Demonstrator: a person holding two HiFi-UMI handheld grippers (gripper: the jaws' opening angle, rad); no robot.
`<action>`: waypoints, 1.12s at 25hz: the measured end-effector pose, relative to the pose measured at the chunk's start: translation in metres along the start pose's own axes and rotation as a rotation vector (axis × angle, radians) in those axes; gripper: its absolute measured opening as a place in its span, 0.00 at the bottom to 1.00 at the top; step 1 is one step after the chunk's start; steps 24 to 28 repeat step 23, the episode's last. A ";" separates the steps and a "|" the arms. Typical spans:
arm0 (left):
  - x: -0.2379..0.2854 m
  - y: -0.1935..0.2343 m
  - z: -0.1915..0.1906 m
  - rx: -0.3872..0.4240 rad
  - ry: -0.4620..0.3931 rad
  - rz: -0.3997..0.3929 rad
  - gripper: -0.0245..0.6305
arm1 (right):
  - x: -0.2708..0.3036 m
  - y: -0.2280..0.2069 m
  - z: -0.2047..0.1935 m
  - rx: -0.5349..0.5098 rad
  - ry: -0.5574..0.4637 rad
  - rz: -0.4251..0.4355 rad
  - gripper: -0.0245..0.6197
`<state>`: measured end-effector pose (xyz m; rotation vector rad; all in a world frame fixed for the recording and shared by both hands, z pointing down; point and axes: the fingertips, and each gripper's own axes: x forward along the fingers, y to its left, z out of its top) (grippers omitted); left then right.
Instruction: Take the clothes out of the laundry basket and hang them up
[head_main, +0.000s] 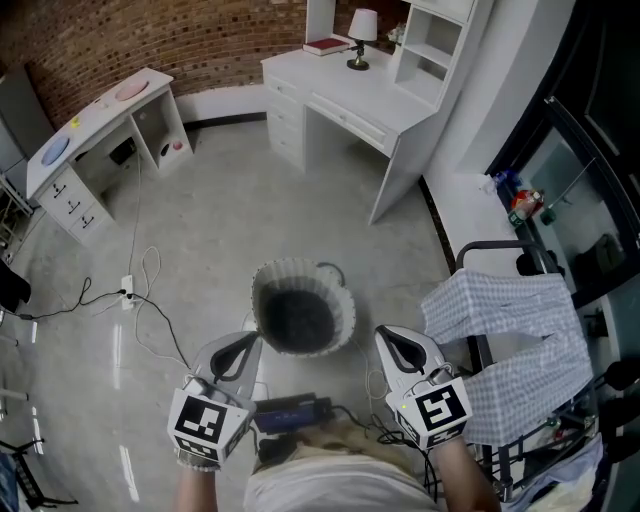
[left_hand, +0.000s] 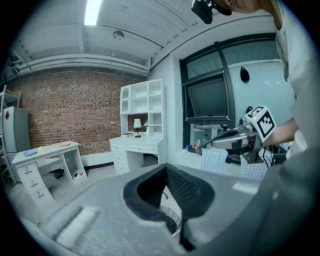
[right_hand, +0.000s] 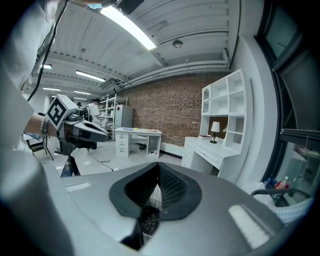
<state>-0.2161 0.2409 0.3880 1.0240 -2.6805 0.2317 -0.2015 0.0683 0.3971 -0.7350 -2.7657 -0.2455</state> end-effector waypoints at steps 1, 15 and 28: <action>0.002 -0.001 0.001 0.001 -0.002 -0.003 0.03 | 0.001 -0.001 0.000 -0.001 -0.001 0.000 0.04; 0.014 -0.002 0.006 0.017 -0.015 -0.034 0.03 | 0.005 -0.004 0.001 -0.011 0.006 -0.012 0.04; 0.022 -0.002 0.005 0.029 -0.017 -0.056 0.03 | 0.010 -0.005 0.001 -0.028 0.000 -0.014 0.04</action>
